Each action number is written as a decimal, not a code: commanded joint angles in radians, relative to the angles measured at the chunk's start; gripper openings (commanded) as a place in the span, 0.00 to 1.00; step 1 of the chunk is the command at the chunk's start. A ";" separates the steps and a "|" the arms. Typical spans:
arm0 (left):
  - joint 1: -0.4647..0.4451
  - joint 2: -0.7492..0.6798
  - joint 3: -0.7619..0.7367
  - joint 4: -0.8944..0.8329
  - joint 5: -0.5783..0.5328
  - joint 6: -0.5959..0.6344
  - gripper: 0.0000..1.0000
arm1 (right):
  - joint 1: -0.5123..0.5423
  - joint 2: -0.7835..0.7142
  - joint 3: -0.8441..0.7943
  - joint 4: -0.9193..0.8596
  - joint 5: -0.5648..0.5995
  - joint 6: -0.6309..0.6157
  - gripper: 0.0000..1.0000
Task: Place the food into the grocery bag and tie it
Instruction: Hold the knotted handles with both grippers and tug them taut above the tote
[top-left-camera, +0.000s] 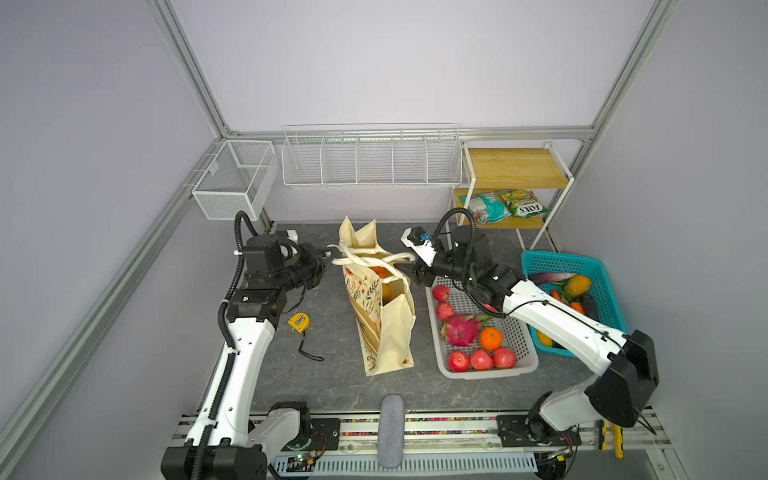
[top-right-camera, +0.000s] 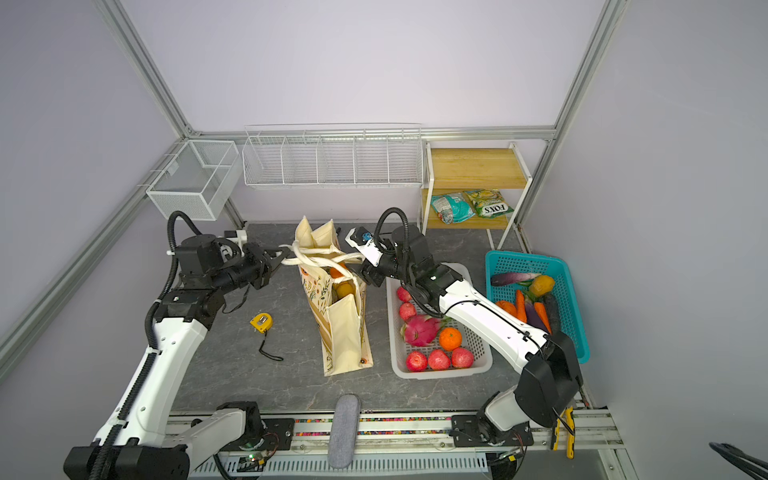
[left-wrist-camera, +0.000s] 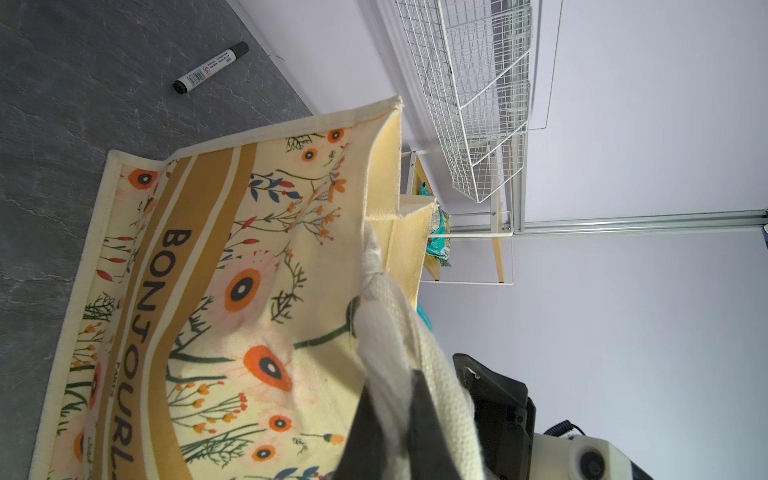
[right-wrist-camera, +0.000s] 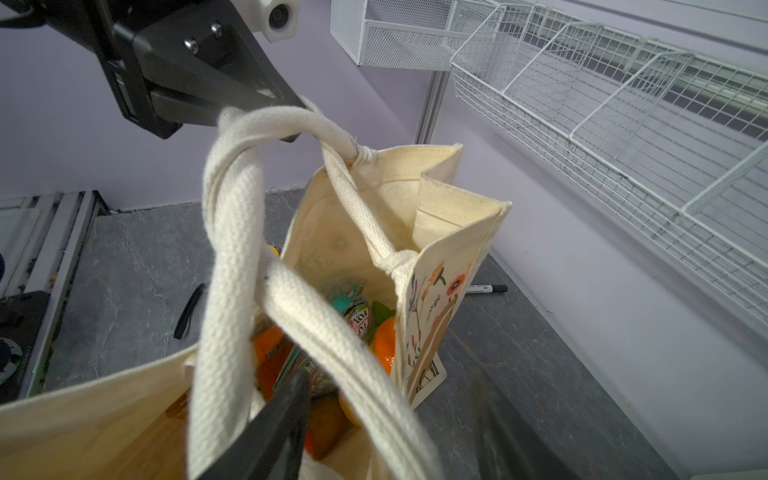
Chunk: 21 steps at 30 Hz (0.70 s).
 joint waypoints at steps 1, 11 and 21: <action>-0.007 0.004 -0.026 -0.001 -0.004 0.016 0.00 | 0.017 0.027 0.055 -0.080 -0.027 -0.158 0.64; -0.015 0.013 -0.020 0.005 -0.007 0.018 0.00 | 0.081 0.102 0.166 -0.185 -0.029 -0.308 0.54; -0.025 0.015 -0.022 0.003 -0.012 0.017 0.00 | 0.092 0.128 0.200 -0.172 -0.008 -0.322 0.33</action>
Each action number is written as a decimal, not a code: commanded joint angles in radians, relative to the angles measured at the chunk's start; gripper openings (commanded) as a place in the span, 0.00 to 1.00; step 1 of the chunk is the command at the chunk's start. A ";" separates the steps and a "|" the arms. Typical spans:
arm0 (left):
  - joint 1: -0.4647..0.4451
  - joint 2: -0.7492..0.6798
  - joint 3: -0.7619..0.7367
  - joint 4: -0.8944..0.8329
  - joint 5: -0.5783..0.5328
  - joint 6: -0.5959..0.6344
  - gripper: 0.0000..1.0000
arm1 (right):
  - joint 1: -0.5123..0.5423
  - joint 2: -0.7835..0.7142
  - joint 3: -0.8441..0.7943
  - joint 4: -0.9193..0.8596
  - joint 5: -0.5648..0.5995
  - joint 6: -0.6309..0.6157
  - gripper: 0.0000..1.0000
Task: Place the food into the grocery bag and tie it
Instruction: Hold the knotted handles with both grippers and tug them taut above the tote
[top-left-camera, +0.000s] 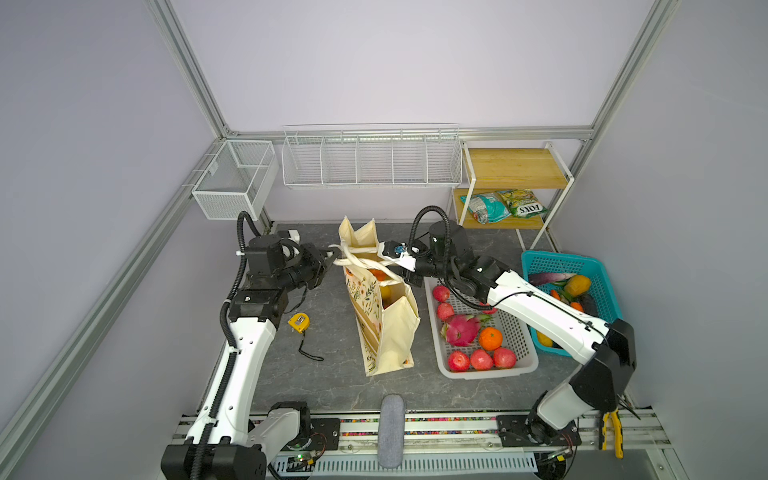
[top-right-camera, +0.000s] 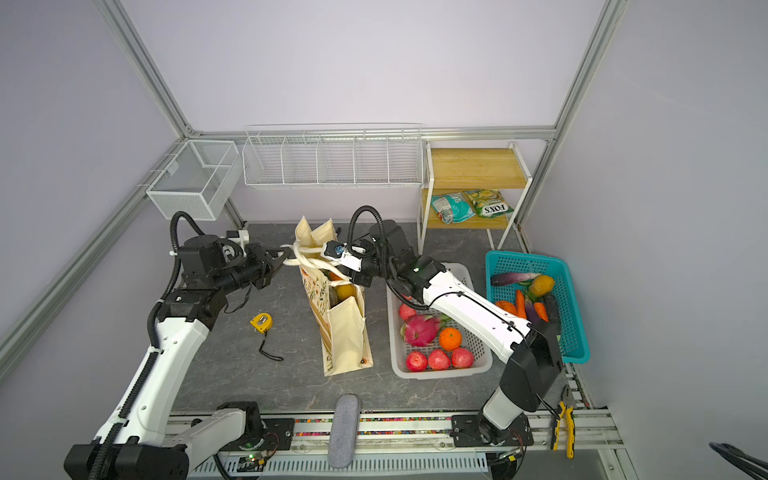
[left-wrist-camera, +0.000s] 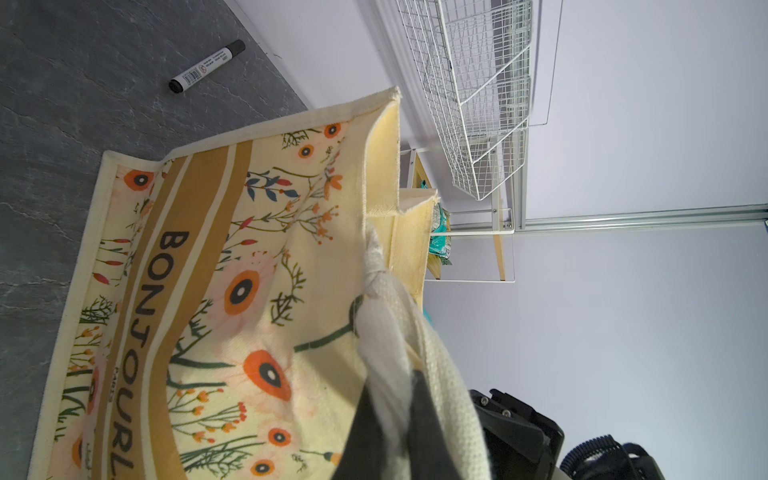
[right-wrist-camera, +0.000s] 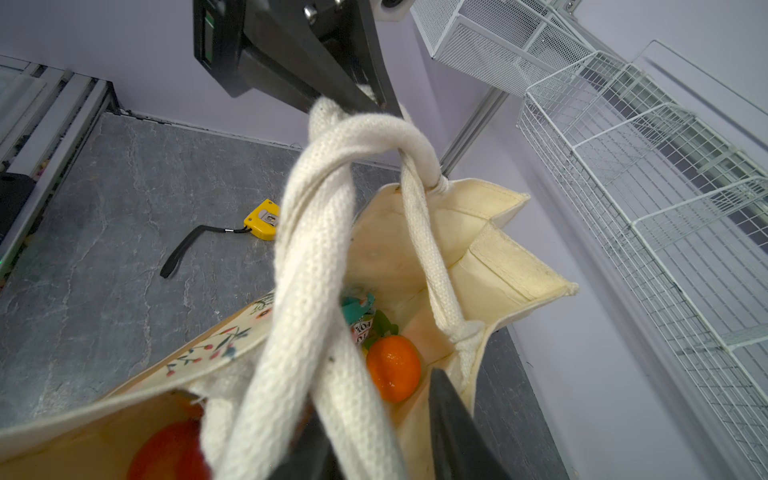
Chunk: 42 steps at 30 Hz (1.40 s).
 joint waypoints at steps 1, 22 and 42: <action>-0.014 0.013 -0.012 -0.015 -0.008 0.015 0.00 | 0.016 0.019 0.029 -0.013 -0.012 -0.035 0.31; 0.054 -0.050 0.005 -0.249 -0.273 0.081 0.00 | -0.096 -0.066 -0.085 0.036 0.237 0.515 0.07; 0.096 -0.047 0.042 -0.244 -0.348 0.067 0.00 | -0.265 -0.234 -0.309 0.143 0.240 0.857 0.07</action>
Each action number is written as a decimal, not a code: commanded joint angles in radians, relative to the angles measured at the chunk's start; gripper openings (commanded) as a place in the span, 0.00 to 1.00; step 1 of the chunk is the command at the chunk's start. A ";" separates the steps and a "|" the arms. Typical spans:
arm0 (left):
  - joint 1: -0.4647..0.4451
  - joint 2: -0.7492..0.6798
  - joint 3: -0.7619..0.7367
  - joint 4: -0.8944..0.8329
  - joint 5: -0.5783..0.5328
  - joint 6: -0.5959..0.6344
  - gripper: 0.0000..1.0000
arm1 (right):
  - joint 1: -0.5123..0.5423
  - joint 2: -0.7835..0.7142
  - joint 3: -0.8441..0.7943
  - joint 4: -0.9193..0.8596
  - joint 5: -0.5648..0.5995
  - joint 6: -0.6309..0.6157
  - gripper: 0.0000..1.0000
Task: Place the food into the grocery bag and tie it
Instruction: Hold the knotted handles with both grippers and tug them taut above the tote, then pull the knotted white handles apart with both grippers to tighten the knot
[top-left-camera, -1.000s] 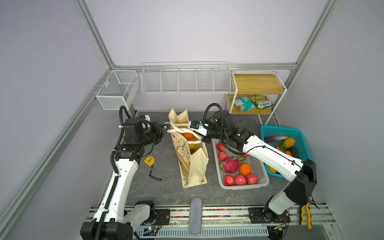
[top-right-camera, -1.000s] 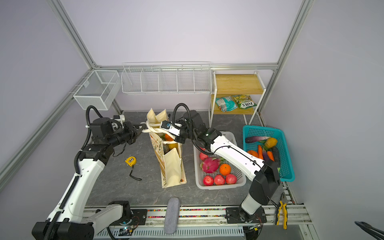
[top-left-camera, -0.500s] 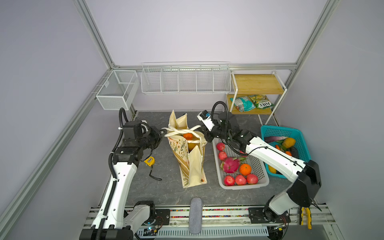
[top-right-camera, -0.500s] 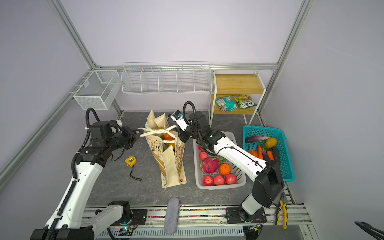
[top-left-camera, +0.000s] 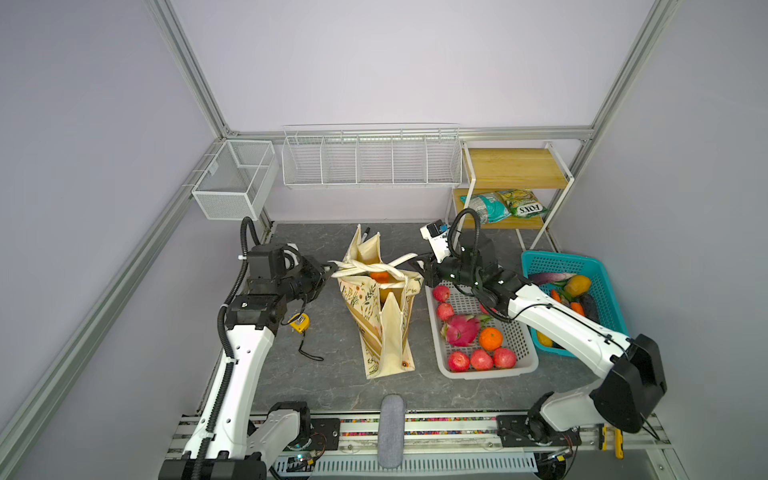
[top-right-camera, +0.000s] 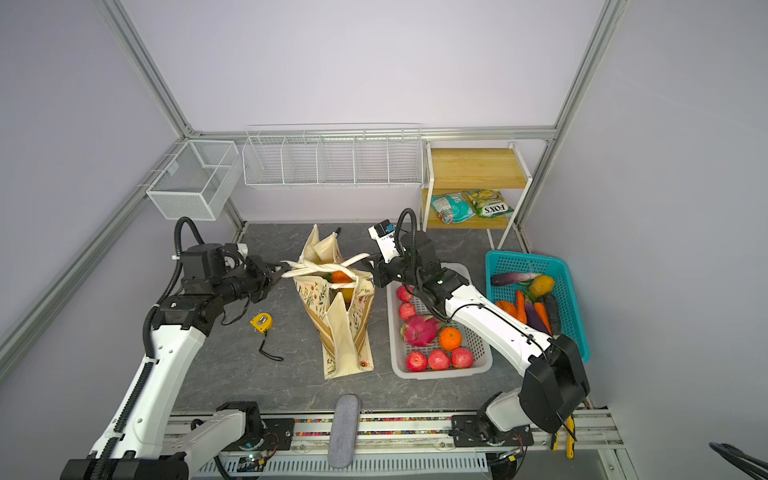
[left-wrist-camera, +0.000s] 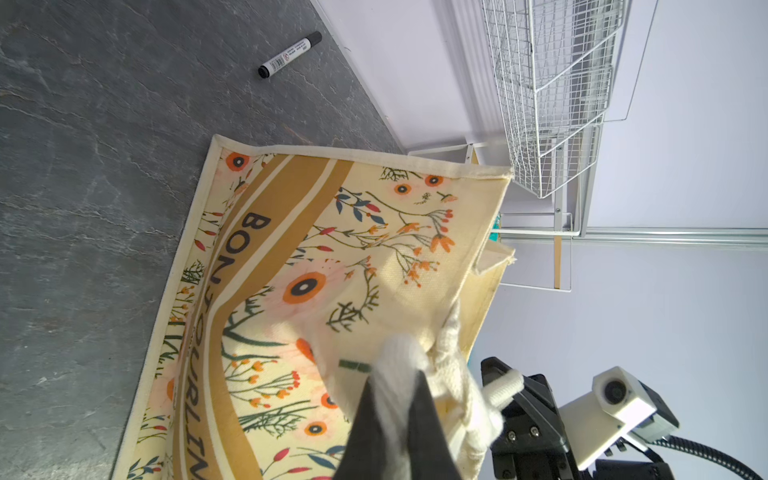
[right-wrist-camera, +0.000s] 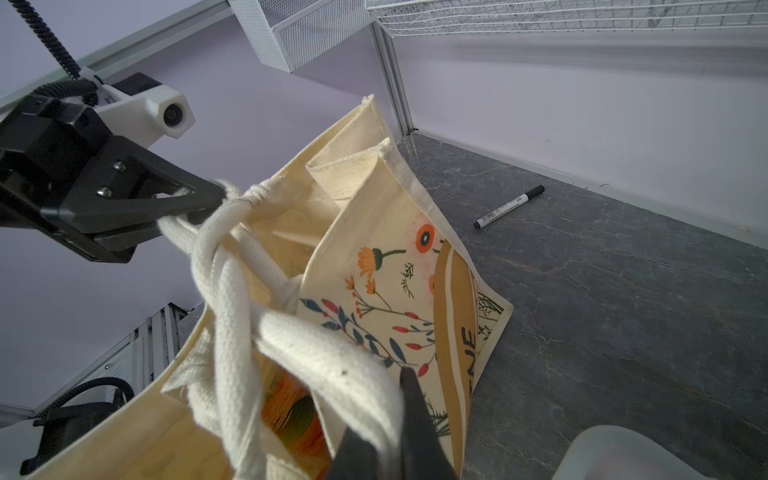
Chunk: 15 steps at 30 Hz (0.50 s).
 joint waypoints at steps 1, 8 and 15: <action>0.085 0.007 0.051 -0.003 -0.228 -0.027 0.00 | -0.123 -0.069 -0.011 -0.046 0.230 0.023 0.07; 0.047 0.089 0.220 0.072 -0.117 -0.066 0.00 | -0.112 -0.026 0.026 -0.071 0.208 -0.014 0.07; 0.081 0.072 0.183 0.037 -0.211 -0.045 0.00 | -0.112 -0.031 0.026 -0.070 0.308 -0.018 0.07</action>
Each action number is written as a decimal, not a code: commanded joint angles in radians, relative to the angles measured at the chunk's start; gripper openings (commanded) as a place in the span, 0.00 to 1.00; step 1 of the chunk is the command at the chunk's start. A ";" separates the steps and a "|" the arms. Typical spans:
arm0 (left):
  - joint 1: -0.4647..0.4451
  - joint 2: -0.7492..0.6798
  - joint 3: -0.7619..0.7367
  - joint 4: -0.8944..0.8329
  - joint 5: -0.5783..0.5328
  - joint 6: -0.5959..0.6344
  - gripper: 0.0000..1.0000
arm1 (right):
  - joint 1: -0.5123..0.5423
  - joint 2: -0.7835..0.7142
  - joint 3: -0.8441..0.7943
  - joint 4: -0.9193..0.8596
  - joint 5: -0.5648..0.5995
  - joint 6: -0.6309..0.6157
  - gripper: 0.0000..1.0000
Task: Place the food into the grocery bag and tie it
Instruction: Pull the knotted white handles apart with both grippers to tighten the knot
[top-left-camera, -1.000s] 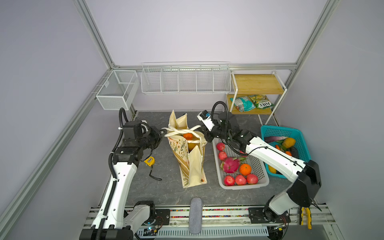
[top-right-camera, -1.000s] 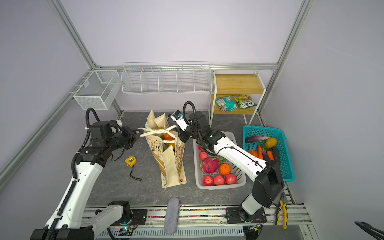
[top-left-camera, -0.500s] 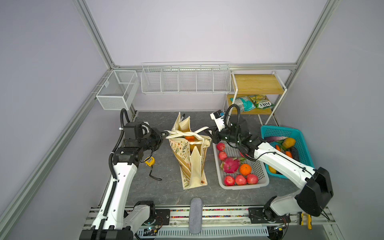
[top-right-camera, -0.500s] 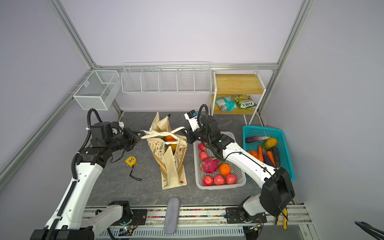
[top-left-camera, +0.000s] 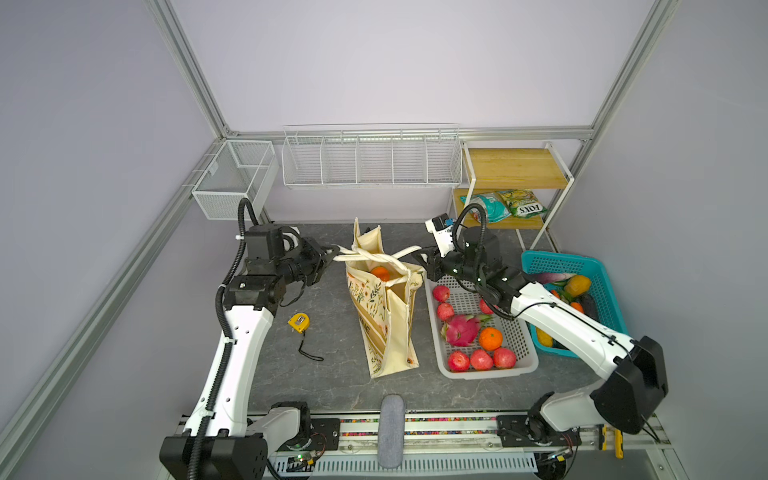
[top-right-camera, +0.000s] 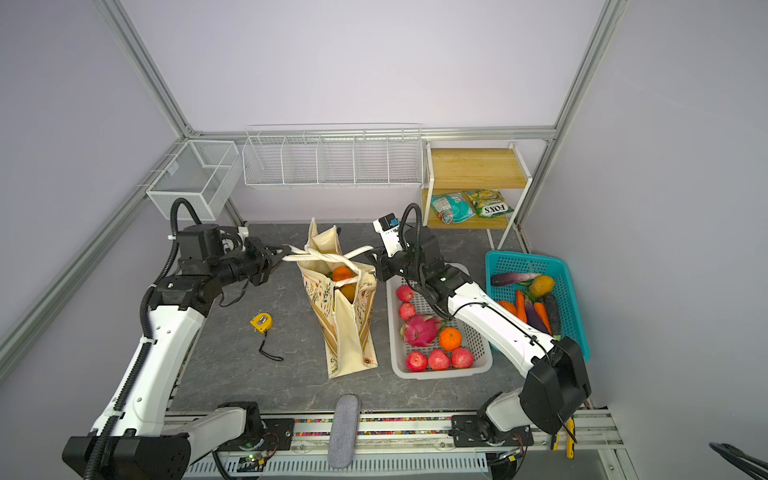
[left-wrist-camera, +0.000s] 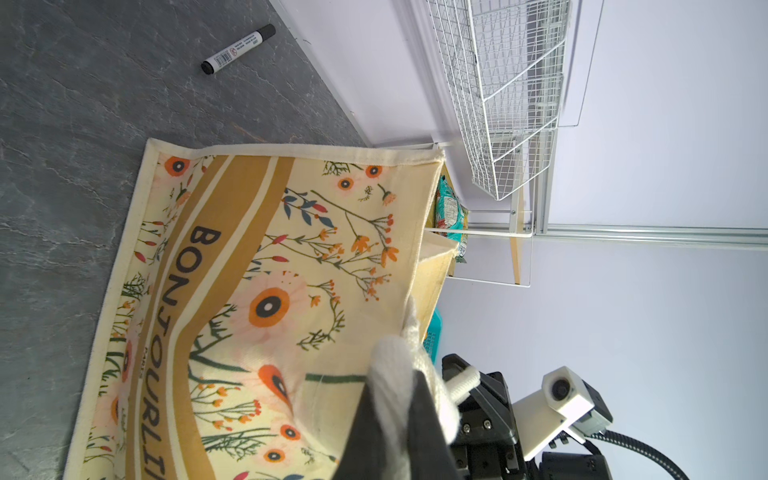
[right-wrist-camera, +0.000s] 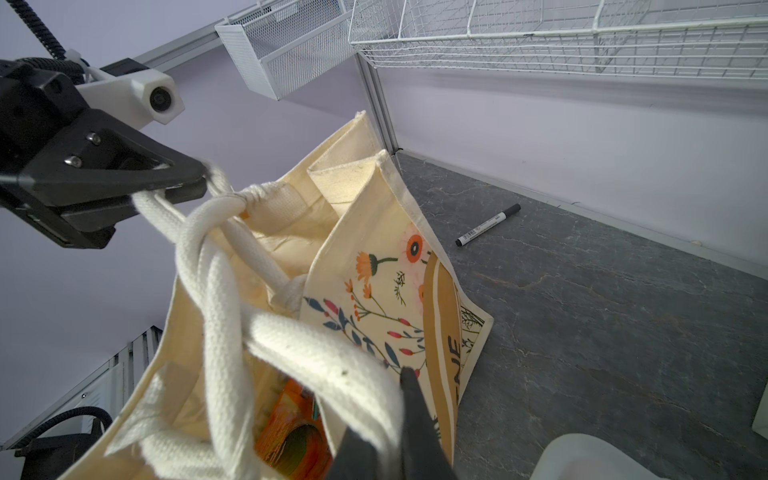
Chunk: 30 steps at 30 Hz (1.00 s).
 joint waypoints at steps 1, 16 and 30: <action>0.103 -0.049 0.000 0.040 -0.280 0.012 0.00 | -0.097 -0.042 -0.017 -0.068 0.308 -0.009 0.07; 0.172 -0.058 -0.019 -0.135 -0.554 0.059 0.00 | -0.155 -0.130 -0.135 -0.258 0.839 0.152 0.07; 0.237 -0.012 0.031 -0.136 -0.670 0.104 0.00 | -0.202 -0.139 -0.167 -0.323 0.926 0.131 0.07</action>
